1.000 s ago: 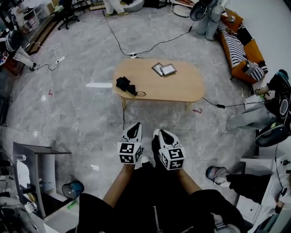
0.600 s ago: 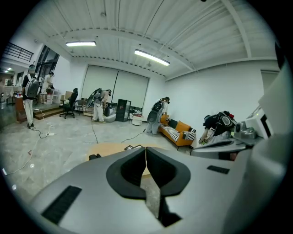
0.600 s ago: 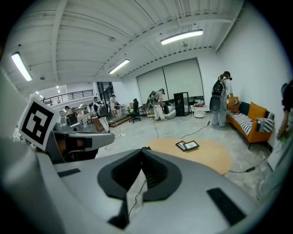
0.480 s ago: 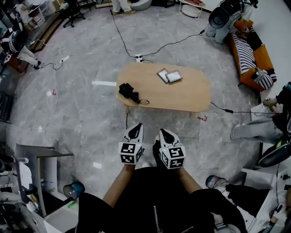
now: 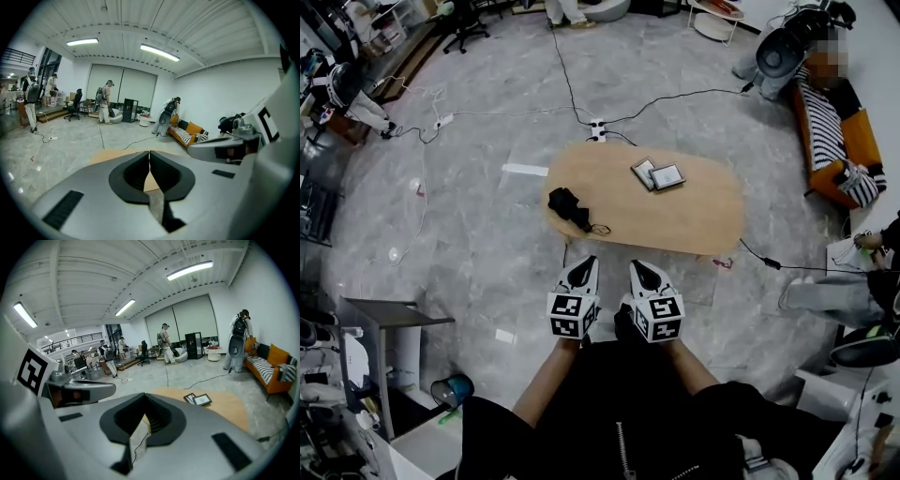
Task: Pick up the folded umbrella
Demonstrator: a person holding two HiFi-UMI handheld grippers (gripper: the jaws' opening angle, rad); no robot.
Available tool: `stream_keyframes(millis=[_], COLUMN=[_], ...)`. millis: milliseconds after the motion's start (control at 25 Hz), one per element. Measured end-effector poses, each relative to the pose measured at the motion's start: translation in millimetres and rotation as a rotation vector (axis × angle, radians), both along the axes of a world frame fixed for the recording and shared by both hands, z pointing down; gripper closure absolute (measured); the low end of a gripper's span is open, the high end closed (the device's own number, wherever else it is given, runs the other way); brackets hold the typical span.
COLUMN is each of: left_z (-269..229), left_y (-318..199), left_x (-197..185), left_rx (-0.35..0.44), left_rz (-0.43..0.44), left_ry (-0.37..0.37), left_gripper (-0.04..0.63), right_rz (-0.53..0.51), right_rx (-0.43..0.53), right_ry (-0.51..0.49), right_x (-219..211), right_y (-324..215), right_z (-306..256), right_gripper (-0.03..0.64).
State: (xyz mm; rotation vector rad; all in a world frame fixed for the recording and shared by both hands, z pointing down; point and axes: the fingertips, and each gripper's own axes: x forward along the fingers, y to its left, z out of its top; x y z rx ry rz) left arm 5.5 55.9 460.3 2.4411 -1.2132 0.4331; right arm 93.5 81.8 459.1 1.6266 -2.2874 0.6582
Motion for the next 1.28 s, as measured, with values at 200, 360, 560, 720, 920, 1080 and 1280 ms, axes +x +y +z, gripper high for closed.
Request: stream_keyframes(millis=[200, 360, 560, 720, 920, 1080, 1280], left_z=[1.5, 3.5, 3.6, 4.3, 6.4, 12.2, 21.3], left_y=[-31.6, -50.0, -62.5, -67.7, -75.2, -88.0, -119.6], left_x=[15.3, 25.4, 34.8, 35.3, 31.6, 29.0, 30.8], left_rx=[0.003, 0.0, -0.007, -0.009, -0.016, -0.025, -0.032], left_rz=[-0.029, -0.056, -0.069, -0.087, -0.1, -0.095, -0.082], left_ry=[-0.009, -0.011, -0.015, -0.024, -0.027, -0.021, -0.011], left_gripper=[0.58, 0.58, 0.58, 0.58, 0.58, 0.58, 0.578], right_rz=[-0.024, -0.038, -0.055, -0.061, -0.076, -0.09, -0.075], right_rx=[0.0, 0.003, -0.01, -0.019, -0.027, -0.034, -0.036], right_ry=[-0.011, -0.016, -0.026, -0.033, -0.038, -0.029, -0.009], right_x=[18.8, 33.8, 42.4, 46.0, 40.5, 33.5, 37.2], right_y=[-34.3, -55.8, -67.5, -71.4, -74.5, -80.8, -110.2], right_z=[3.2, 3.6, 5.4, 8.0, 8.9, 12.5, 13.9], right_gripper=[0.606, 0.606, 0.606, 0.606, 0.607, 0.606, 0.606])
